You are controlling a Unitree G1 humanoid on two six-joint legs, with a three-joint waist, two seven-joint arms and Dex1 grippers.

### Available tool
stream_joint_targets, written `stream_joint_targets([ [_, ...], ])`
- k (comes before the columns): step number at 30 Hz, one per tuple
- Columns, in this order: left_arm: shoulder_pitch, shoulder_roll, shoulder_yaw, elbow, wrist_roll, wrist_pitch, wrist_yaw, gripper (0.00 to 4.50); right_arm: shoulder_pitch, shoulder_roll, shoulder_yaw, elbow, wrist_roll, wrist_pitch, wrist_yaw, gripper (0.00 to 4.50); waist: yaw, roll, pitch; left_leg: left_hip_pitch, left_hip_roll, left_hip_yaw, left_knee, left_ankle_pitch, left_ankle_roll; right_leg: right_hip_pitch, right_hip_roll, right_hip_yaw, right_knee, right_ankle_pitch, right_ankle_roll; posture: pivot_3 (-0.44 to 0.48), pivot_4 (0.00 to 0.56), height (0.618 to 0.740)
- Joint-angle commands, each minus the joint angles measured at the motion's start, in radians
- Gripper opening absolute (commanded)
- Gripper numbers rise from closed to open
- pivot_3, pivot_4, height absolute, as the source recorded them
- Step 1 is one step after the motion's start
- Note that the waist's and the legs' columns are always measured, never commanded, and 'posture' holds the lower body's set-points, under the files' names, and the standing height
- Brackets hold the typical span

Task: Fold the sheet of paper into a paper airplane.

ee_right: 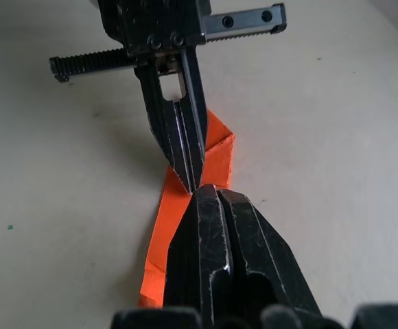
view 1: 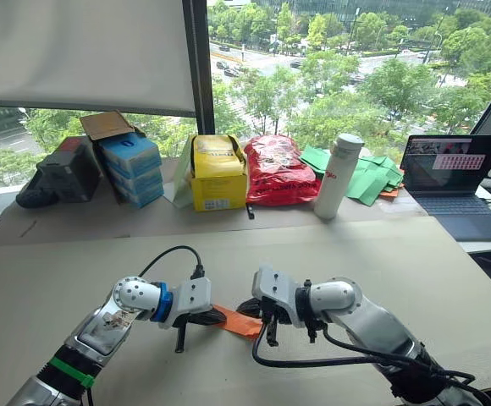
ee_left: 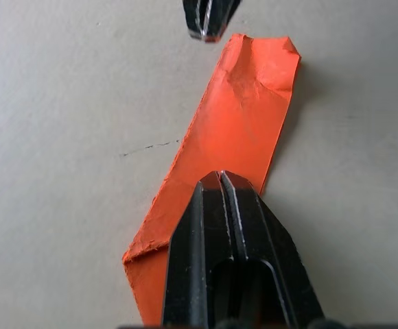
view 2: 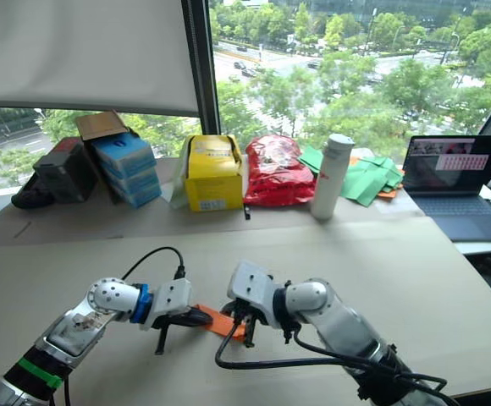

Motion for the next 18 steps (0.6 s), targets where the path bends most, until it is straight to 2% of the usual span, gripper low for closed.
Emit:
stream_joint_targets([
  [1, 0.017, 0.022, -0.004, 0.010, 0.033, 0.020, 0.003, 0.00, 0.022, -0.035, 0.025, 0.033, -0.037, -0.036, 0.002, 0.02, -0.001, 0.001, 0.001, -0.001, 0.000, 0.001, 0.000, 0.000, 0.000, -0.001, 0.000, 0.000, 0.000, 0.000, 0.000, 0.000, 0.150, 0.740],
  [5, 0.014, 0.020, 0.003, 0.005, 0.028, 0.020, 0.007, 0.00, 0.036, -0.046, 0.049, 0.073, -0.057, -0.027, 0.004, 0.02, -0.001, 0.001, 0.001, 0.001, 0.000, 0.000, 0.000, 0.000, -0.001, 0.000, 0.000, 0.000, 0.000, 0.000, 0.000, 0.000, 0.150, 0.740],
  [12, -0.070, -0.025, 0.028, 0.003, -0.031, 0.065, 0.000, 0.00, 0.032, -0.048, 0.064, 0.084, -0.066, 0.013, 0.007, 0.02, -0.001, 0.000, 0.001, 0.002, 0.000, 0.000, 0.000, 0.000, -0.001, 0.000, 0.001, 0.000, 0.000, 0.000, 0.000, 0.000, 0.150, 0.740],
  [18, -0.111, -0.055, -0.036, 0.072, 0.031, 0.002, -0.023, 0.00, 0.034, -0.050, 0.070, 0.076, -0.069, 0.014, 0.006, 0.02, -0.003, 0.000, 0.001, 0.001, 0.000, 0.001, 0.000, 0.000, -0.001, 0.001, 0.001, -0.001, 0.000, 0.000, 0.000, 0.000, 0.150, 0.740],
])
